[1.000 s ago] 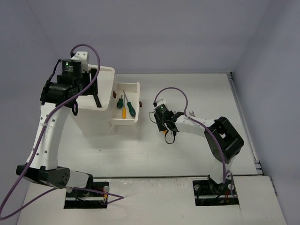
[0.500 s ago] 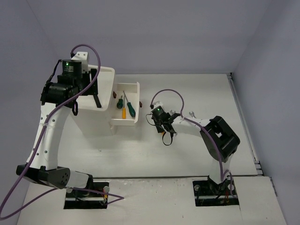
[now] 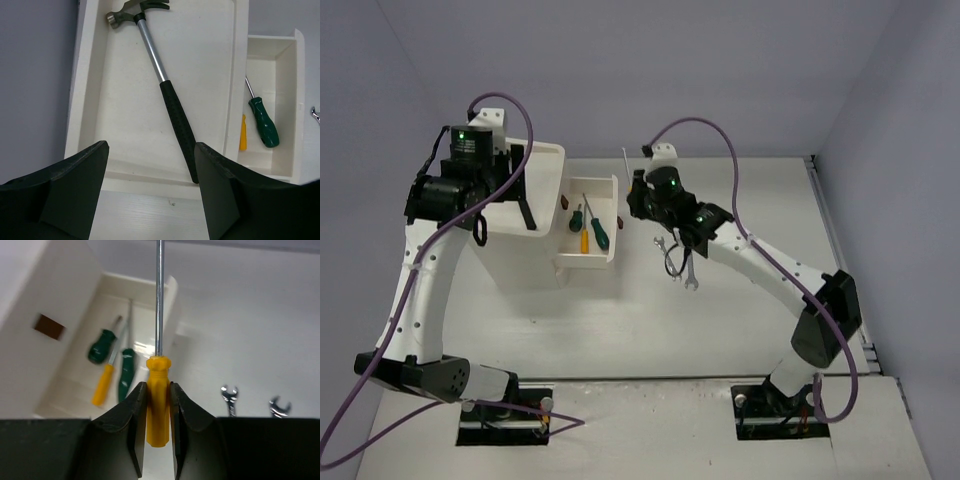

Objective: Sort the tools into containers

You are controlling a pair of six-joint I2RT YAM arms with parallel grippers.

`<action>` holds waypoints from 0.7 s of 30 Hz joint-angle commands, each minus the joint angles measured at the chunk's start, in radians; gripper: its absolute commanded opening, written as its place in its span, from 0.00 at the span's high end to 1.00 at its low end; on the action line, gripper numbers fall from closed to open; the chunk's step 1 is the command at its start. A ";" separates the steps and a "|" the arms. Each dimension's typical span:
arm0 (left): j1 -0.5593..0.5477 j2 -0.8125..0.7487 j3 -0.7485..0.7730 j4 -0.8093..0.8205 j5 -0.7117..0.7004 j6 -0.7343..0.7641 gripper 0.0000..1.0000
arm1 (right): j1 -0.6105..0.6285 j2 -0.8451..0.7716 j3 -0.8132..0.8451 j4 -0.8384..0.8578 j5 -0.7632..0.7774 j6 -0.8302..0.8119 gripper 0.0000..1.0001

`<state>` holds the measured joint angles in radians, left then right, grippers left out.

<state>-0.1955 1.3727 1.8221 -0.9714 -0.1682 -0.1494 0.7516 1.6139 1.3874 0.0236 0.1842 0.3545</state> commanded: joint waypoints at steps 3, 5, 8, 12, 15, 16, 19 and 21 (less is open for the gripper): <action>-0.003 -0.009 0.040 0.025 -0.067 0.043 0.34 | 0.050 0.178 0.198 0.104 -0.144 0.186 1.00; -0.002 -0.004 0.042 0.027 -0.085 0.055 0.34 | 0.065 0.245 0.244 0.113 -0.161 0.209 0.99; -0.001 0.016 0.049 0.025 -0.104 0.083 0.34 | 0.081 0.307 0.300 0.114 -0.162 0.222 0.90; 0.004 0.064 0.066 0.027 -0.125 0.134 0.34 | 0.089 0.343 0.317 0.113 -0.128 0.224 0.74; 0.013 0.108 0.085 0.024 -0.132 0.174 0.34 | 0.088 0.341 0.328 0.113 -0.106 0.188 0.53; 0.019 0.121 0.093 0.025 -0.134 0.182 0.34 | 0.086 0.334 0.333 0.114 -0.102 0.177 0.50; 0.057 0.152 0.120 0.029 -0.105 0.194 0.34 | 0.072 0.305 0.339 0.112 -0.122 0.108 0.44; 0.091 0.168 0.139 0.033 -0.070 0.203 0.34 | 0.062 0.280 0.327 0.111 -0.138 0.066 0.44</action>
<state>-0.1627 1.5357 1.8859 -0.9724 -0.2612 0.0043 0.8350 2.0056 1.6679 0.0651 0.0463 0.5103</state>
